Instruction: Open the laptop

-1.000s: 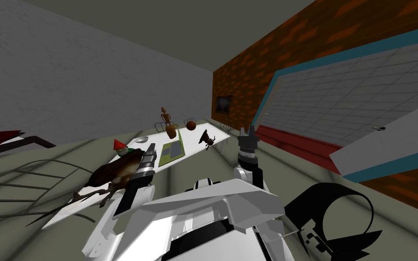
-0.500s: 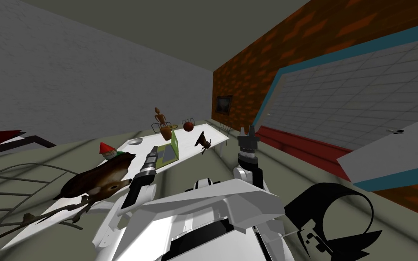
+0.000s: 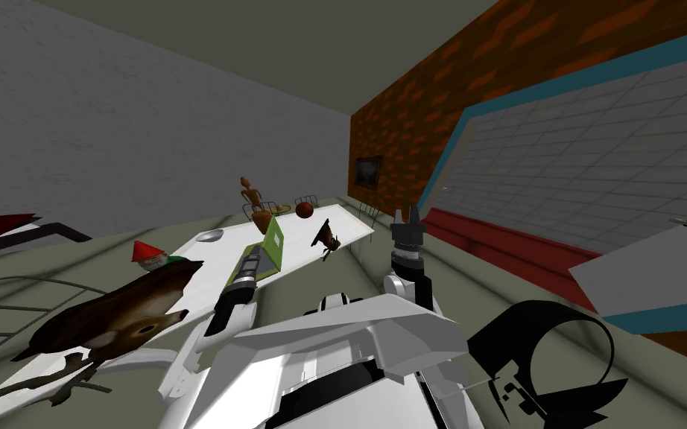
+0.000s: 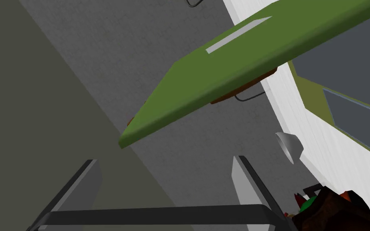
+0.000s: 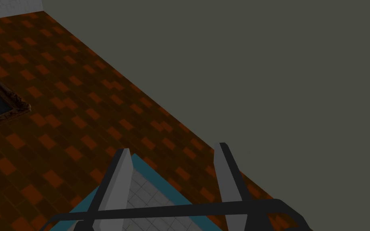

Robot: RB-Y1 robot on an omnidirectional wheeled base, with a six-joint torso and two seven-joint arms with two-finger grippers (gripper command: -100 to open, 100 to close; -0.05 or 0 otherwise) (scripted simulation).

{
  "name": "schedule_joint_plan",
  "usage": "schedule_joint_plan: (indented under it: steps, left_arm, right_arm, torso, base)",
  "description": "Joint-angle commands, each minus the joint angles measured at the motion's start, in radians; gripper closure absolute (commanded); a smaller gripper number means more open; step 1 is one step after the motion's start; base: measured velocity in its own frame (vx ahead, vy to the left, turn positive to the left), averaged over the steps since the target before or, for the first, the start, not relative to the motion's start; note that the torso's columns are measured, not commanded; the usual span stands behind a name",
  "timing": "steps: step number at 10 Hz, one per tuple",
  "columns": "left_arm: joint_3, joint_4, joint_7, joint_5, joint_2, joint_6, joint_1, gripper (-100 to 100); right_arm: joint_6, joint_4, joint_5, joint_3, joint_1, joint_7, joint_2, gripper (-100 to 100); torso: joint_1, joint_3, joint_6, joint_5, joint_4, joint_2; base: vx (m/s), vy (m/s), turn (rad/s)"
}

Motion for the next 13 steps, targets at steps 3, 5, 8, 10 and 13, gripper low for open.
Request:
schedule_joint_plan:
  steps: [3,5,8,10,13]
  left_arm:
    - [0.022,-0.009,-0.013,-0.006,0.007,0.067,-0.007,-100]
    - [0.02,0.006,-0.013,-0.006,0.005,0.052,-0.008,100]
    - [0.011,0.025,0.046,0.05,-0.029,0.04,-0.036,100]
    - [0.006,0.043,0.089,0.092,-0.054,0.033,-0.054,100]
    - [0.003,0.049,0.108,0.112,-0.06,0.022,-0.072,100]
  right_arm:
    - [0.0,0.0,0.0,0.0,0.0,0.0,0.0,0]
    - [0.0,0.0,0.0,0.0,0.0,0.0,0.0,0]
    - [0.0,0.0,0.0,0.0,0.0,0.0,0.0,0]
    - [0.0,0.0,0.0,0.0,0.0,0.0,0.0,0]
    - [0.0,0.0,0.0,0.0,0.0,0.0,0.0,0]
  torso:
    - [0.003,-0.002,0.002,0.002,-0.002,-0.003]
    - [0.002,0.0,0.0,0.001,0.0,0.0]
    - [0.01,0.001,-0.002,0.005,-0.001,0.001]
    - [0.009,-0.001,-0.004,0.007,-0.005,-0.003]
    - [0.007,-0.003,-0.003,0.006,-0.006,-0.006]
  base:
    - [0.08,-0.076,0.011]
    - [0.034,0.0,-0.008]
    - [-0.048,0.117,0.023]
    - [-0.053,0.132,0.035]
    - [-0.041,0.111,0.027]
